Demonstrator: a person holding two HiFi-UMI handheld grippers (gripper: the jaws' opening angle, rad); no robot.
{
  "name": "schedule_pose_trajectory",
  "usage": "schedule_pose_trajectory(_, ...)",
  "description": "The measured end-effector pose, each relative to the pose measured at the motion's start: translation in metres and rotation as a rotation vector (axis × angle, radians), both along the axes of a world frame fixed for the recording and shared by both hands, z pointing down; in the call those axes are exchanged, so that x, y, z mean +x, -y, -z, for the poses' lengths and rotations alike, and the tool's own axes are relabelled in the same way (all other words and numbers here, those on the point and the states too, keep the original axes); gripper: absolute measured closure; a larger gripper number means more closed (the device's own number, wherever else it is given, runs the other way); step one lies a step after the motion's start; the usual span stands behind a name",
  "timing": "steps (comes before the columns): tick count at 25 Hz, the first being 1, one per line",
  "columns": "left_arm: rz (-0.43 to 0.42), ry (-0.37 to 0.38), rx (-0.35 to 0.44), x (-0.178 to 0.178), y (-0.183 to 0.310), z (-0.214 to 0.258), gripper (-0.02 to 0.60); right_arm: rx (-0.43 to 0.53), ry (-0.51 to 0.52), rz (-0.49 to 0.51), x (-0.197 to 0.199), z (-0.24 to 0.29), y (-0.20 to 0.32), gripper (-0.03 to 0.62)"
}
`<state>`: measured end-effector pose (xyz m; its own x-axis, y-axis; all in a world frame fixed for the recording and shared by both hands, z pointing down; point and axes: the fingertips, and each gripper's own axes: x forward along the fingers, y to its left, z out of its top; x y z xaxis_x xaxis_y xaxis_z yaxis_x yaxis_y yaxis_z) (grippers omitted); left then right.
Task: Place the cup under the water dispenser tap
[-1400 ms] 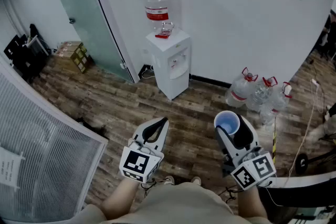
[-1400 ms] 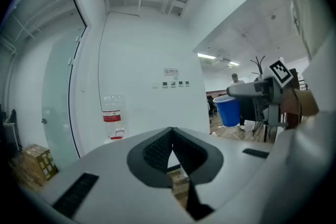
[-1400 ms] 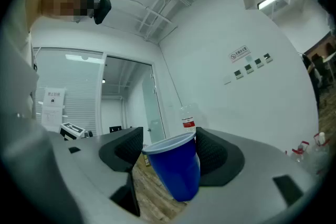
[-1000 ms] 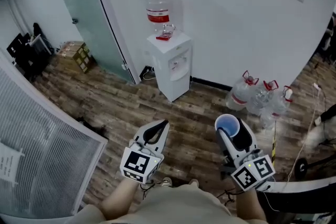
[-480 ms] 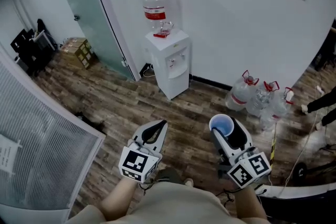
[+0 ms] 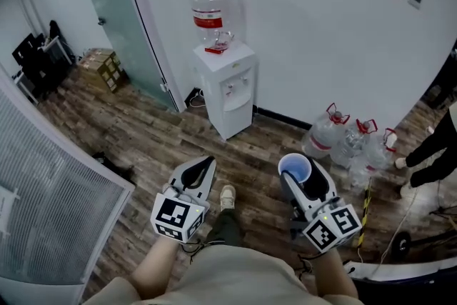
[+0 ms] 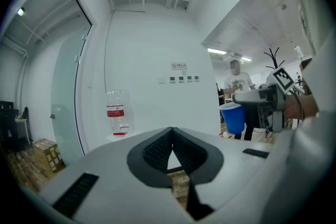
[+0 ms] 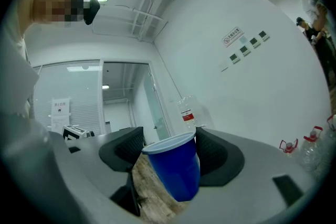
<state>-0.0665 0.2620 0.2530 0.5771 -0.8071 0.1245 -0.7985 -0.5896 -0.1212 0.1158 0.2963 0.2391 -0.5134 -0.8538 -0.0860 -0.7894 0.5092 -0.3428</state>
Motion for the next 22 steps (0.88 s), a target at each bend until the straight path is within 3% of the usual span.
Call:
schedule_pose_trajectory(10,-0.02,0.001,-0.03,-0.003,0.098,-0.016,0.577,-0.028,-0.001,-0.013,-0.006,-0.015,0.105,0.278)
schedule_pose_trajectory(22,-0.076,0.002,-0.077,-0.031,0.276,-0.021,0.577,-0.044,0.035,-0.008,-0.048,-0.022,0.287,0.278)
